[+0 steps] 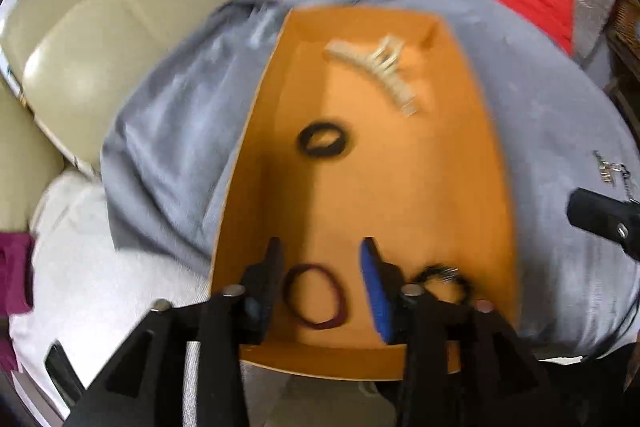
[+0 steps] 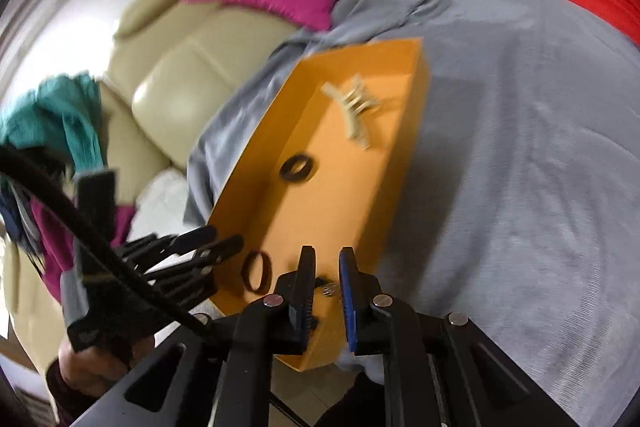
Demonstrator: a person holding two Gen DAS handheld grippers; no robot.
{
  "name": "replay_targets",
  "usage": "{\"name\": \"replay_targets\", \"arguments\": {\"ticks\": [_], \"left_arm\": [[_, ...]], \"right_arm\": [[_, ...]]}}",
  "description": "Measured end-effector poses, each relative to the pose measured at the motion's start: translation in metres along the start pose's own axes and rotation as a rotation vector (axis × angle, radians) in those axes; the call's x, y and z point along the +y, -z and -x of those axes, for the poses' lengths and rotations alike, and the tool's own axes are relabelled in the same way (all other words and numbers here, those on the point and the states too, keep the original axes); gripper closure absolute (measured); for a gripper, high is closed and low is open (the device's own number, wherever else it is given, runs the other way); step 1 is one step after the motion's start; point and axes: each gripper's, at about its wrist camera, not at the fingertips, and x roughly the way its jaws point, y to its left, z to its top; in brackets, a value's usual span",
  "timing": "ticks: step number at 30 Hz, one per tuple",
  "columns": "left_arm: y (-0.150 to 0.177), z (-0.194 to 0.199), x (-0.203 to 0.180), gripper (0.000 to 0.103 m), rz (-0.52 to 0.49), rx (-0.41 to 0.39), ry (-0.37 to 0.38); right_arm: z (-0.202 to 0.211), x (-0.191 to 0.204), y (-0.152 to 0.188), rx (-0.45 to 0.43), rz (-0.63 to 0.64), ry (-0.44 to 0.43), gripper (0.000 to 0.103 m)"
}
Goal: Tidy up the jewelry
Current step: 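Carry the red tie and black bracelet into the orange box and release both, then move both grippers back to the remaining jewelry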
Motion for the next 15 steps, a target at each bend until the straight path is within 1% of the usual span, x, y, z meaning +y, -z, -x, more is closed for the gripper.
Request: {"name": "replay_targets", "arguments": {"ticks": [3, 4, 5, 6, 7, 8, 9, 11, 12, 14, 15], "left_arm": [[-0.007, 0.024, -0.036, 0.052, -0.065, -0.065, 0.021], [-0.011, 0.028, -0.044, 0.051, -0.081, -0.072, 0.032], [-0.012, 0.033, -0.056, 0.046, -0.097, -0.078, 0.044], [-0.014, 0.036, -0.065, 0.042, -0.112, -0.084, 0.055], [-0.015, 0.04, -0.082, 0.04, -0.136, -0.091, 0.071], [-0.015, 0.043, -0.095, 0.039, -0.158, -0.094, 0.083], [-0.015, 0.044, -0.112, 0.039, -0.183, -0.094, 0.094], [-0.014, 0.045, -0.138, 0.039, -0.221, -0.089, 0.114], [-0.014, 0.044, -0.154, 0.039, -0.242, -0.082, 0.128], [-0.014, 0.038, -0.179, 0.039, -0.276, -0.073, 0.147], [-0.014, 0.035, -0.191, 0.039, -0.29, -0.072, 0.157]], "right_arm": [[0.026, -0.029, 0.0, -0.042, -0.071, -0.005, 0.087], [0.034, -0.04, 0.002, -0.056, -0.089, 0.001, 0.081], [0.045, -0.053, 0.004, -0.071, -0.112, 0.011, 0.069], [0.056, -0.069, 0.008, -0.089, -0.147, 0.016, 0.06], [0.067, -0.084, 0.012, -0.11, -0.185, 0.016, 0.042], [0.075, -0.095, 0.016, -0.131, -0.208, 0.015, 0.038], [0.089, -0.113, 0.023, -0.161, -0.242, 0.02, 0.038], [0.111, -0.143, 0.032, -0.194, -0.295, 0.031, 0.038], [0.126, -0.165, 0.039, -0.223, -0.341, 0.034, 0.038], [0.151, -0.204, 0.05, -0.274, -0.433, 0.019, 0.038], [0.163, -0.226, 0.057, -0.303, -0.488, -0.004, 0.038]]}}
